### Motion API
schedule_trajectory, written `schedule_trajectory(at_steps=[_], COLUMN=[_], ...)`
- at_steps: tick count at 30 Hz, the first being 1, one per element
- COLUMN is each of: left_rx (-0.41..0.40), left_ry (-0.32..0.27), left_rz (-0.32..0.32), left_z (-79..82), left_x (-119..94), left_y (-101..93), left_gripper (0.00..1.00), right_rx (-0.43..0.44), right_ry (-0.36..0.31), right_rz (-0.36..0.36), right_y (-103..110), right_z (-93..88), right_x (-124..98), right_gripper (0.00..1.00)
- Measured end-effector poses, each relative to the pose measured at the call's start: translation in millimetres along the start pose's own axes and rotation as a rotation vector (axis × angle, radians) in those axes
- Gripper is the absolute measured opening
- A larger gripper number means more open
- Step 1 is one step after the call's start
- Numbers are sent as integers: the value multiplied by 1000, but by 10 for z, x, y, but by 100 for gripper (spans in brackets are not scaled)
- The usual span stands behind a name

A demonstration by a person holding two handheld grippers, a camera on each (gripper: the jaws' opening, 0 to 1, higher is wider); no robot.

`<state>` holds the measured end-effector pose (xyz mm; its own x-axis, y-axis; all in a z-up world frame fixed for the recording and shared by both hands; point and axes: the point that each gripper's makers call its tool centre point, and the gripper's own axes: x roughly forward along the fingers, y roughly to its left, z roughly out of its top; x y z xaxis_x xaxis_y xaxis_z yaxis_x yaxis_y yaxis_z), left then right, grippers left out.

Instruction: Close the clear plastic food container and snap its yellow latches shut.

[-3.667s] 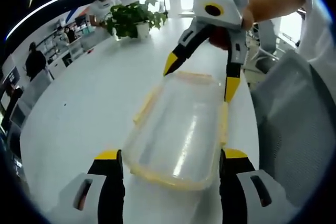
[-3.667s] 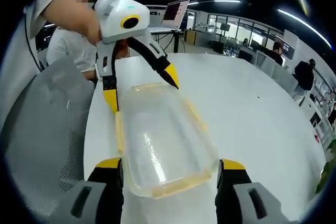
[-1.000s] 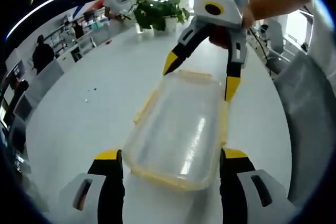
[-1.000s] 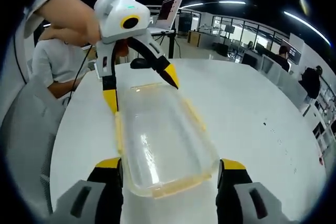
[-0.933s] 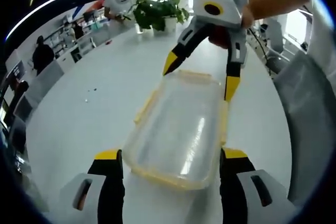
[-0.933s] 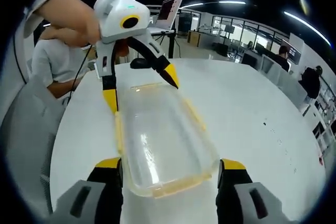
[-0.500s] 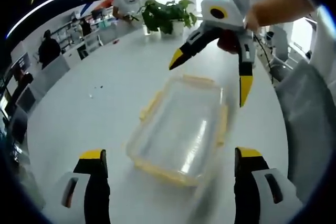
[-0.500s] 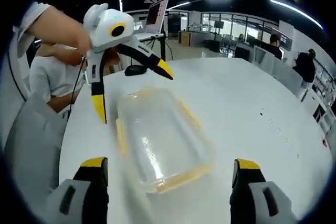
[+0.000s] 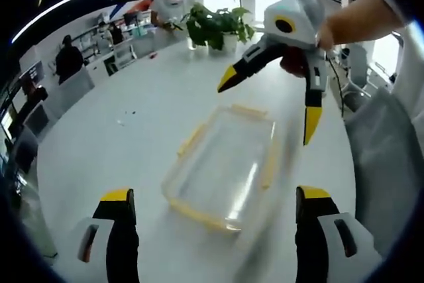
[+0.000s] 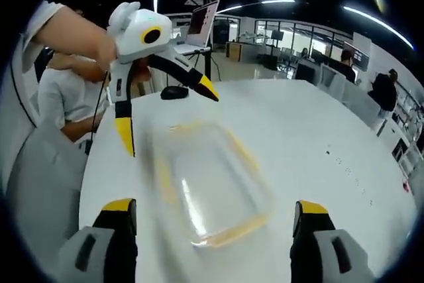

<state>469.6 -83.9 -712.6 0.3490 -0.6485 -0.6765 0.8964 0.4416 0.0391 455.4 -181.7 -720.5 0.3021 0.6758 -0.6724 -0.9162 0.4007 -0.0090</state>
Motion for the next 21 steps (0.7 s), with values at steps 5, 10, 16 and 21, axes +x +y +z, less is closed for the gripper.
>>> schedule_trajectory(at_steps=[5,10,16,21], left_rx=[-4,-6,3,-18], left_ry=[-10,-34,-43,-58], left_rz=[3,5,15,28], left_z=[44,112,126,105], left_x=[-65,-143,-241,-324], left_y=[-90,-210,-336,-440], left_gripper=[100,100,99,99], right_rx=[6,12,9,26], right_ry=[-15,-11,-21,-22], right_rz=[-16,-23,-33,-40], right_y=[40,127,230,330], right_z=[77,73,93,72], right_x=[-75,-133,-218,-284], right_gripper=[99,99,99,99])
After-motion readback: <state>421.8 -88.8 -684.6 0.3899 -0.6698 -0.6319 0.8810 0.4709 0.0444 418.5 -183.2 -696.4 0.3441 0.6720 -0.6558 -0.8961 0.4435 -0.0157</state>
